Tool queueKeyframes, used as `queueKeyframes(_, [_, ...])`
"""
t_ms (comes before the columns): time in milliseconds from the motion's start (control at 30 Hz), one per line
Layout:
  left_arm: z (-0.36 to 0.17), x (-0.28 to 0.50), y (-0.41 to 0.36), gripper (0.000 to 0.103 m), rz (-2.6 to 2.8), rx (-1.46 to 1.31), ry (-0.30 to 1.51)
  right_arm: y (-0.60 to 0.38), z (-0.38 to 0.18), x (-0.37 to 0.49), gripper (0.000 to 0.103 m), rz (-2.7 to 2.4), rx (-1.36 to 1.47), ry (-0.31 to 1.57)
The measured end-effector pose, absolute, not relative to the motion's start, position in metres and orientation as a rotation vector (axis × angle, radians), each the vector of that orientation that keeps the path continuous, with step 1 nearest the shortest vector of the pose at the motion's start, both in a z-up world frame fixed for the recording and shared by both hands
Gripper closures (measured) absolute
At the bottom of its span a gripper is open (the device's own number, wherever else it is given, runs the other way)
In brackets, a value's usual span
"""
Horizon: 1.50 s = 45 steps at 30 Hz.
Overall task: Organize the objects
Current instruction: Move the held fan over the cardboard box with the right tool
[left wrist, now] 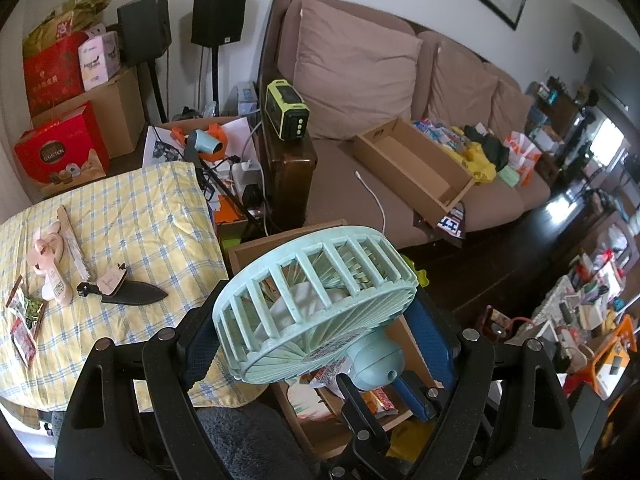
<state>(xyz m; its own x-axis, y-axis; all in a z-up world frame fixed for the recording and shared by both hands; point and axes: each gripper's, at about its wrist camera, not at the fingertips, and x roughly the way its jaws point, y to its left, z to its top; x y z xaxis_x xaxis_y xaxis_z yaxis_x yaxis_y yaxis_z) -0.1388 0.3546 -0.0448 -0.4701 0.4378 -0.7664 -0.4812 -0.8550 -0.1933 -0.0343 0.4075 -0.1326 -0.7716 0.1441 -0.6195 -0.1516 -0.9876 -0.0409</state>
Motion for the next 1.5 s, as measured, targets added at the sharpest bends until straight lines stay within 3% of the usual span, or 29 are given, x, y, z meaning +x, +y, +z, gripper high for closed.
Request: queueKeyframes(1500, [-0.07, -0.148, 0.378, 0.021, 2.254, -1.266, 0.086, 0.422, -0.15, -0.037, 0.078, 2.769, -1.074, 0.052])
